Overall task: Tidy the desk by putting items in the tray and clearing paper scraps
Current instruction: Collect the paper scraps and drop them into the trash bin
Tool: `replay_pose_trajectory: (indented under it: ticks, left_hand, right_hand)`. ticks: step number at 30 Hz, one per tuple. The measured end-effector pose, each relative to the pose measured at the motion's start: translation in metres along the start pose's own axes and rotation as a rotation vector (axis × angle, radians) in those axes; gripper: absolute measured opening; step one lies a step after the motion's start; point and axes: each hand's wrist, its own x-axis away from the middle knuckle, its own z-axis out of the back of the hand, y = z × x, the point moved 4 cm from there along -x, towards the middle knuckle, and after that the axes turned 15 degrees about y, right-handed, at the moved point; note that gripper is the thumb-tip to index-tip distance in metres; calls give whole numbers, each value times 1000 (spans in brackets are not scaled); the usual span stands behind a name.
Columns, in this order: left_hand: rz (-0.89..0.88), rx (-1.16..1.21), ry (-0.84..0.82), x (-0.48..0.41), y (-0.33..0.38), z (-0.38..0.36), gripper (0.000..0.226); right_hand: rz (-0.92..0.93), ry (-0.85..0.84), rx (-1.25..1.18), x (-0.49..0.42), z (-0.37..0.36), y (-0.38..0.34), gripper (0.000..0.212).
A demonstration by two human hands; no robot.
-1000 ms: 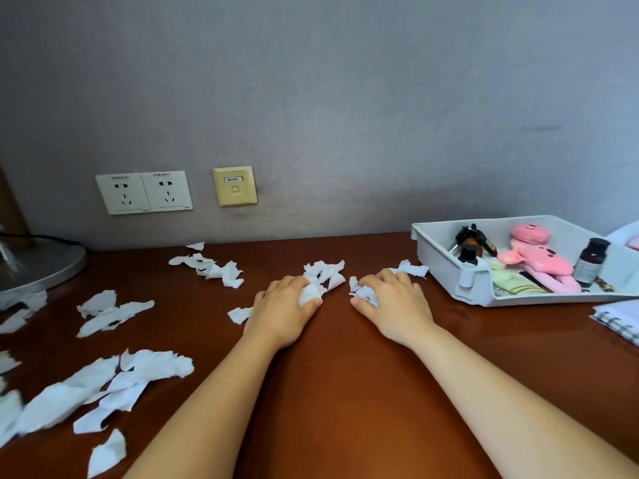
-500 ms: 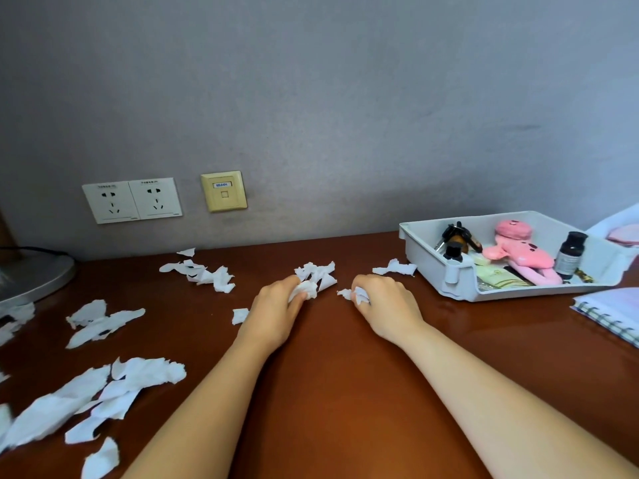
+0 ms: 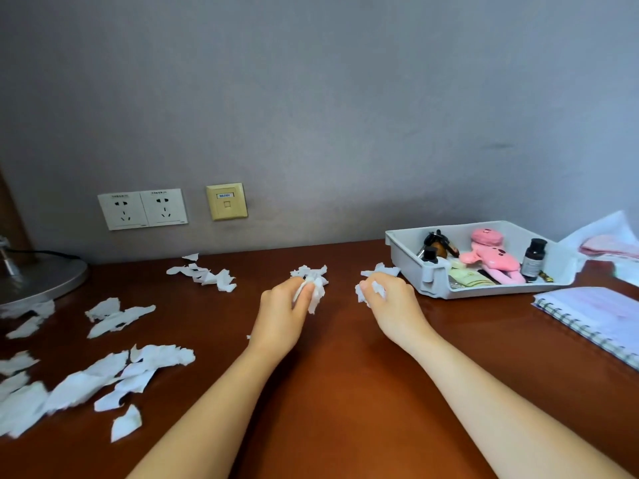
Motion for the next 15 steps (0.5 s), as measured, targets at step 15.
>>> replay_pose_trajectory:
  ticks: [15]
  left_hand:
    - [-228,214,-192,26,141,-6,42]
  right_hand:
    - [103,39,33,27,145,-17,35]
